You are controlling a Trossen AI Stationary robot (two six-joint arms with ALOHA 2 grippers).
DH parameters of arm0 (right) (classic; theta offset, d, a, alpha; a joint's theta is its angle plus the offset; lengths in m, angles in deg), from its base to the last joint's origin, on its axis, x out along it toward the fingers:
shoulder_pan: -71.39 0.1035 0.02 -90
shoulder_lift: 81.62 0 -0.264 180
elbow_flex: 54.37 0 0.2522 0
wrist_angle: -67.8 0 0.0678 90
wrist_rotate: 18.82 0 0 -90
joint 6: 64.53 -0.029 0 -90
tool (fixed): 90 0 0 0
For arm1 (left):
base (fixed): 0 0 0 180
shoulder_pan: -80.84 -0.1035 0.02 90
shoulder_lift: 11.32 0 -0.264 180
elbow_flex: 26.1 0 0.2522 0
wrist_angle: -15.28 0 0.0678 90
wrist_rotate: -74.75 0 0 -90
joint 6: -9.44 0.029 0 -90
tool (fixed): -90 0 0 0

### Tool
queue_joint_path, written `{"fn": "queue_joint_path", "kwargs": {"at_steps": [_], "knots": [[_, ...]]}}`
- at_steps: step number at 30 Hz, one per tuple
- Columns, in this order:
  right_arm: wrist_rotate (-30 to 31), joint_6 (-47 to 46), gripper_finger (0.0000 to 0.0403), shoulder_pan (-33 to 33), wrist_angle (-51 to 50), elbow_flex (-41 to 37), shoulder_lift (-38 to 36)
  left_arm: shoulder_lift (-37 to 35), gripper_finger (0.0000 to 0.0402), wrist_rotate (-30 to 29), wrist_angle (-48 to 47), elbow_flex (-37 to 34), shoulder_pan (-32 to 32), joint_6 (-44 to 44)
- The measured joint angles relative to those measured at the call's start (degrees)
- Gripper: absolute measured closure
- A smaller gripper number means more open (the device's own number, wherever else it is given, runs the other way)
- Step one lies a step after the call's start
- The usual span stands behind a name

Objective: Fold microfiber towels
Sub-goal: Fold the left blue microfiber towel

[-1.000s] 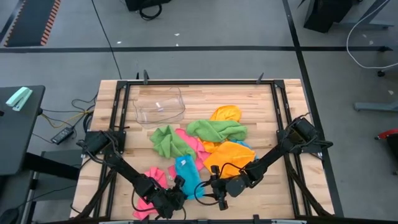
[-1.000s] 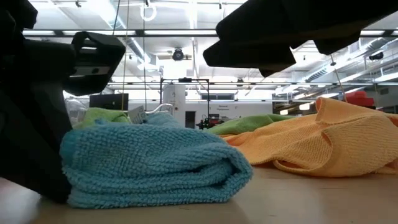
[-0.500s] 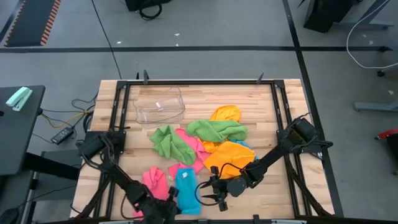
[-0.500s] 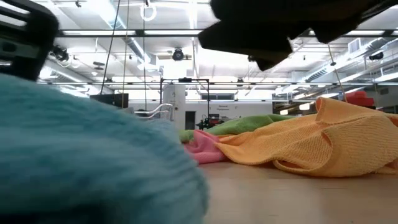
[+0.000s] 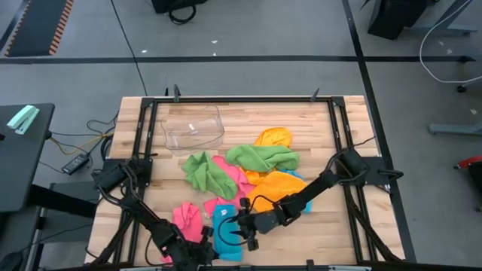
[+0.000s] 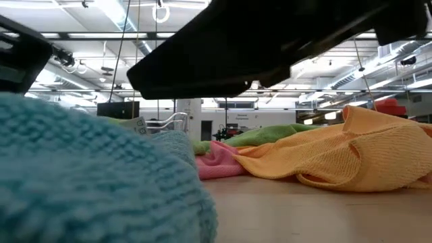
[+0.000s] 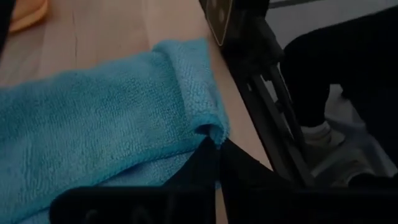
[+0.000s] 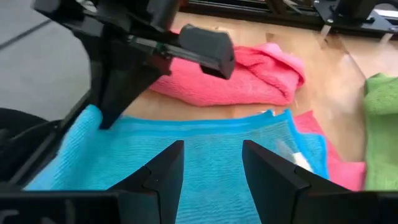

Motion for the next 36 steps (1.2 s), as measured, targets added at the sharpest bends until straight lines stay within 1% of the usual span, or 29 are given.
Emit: {"fn": "queue_joint_path", "kwargs": {"at_steps": [3,8,10,13,17,22,25,28,31,33,36], "knots": [[-0.58,2.12,0.0231,-1.34,0.06,0.0,-0.01,0.0,0.039,-0.04,0.07,0.0,0.0,-2.64],[-3.62,3.53,0.0231,-3.85,2.16,-0.04,0.69,-0.02,0.0373,-1.11,1.03,0.0,0.06,-3.68],[-4.32,4.13,0.0231,-4.47,3.64,0.0,0.61,-0.04,0.0375,-1.2,1.31,0.0,0.07,-3.7],[-4.54,5.45,0.0231,-4.96,3.02,0.0,0.66,-0.04,0.0386,-1.51,1.71,0.02,0.07,-3.75],[-5.96,5.4,0.0231,-5.61,3.76,0.0,2.89,-0.04,0.039,-2.08,1.64,0.02,0.07,-6.11],[-6.19,3.71,0.0231,-5.52,4.51,0.0,7.68,-0.06,0.0371,-2.25,0.91,0.02,0.02,-10.97],[-6.16,2.3,0.0231,-5.52,5.27,0.17,8.74,-0.07,0.0374,-2.65,0.08,0.02,0.04,-12.69],[-6.14,1.92,0.0231,-5.48,4.44,0.18,8.19,-0.07,0.0385,-2.89,0.06,0.02,0.02,-13.27],[-5.94,3.19,0.0231,-5.24,1.84,-0.11,5.85,-0.07,0.0387,-2.89,0.0,0.02,0.02,-13.27],[-4.95,4.67,0.0231,-5.13,0.6,-0.17,3.61,-0.07,0.038,-2.89,0.0,0.02,0.02,-13.3],[-4.67,6.19,0.0231,-5.11,1.36,-0.12,0.82,-0.07,0.0368,-2.89,0.0,0.02,0.02,-13.3]]}}
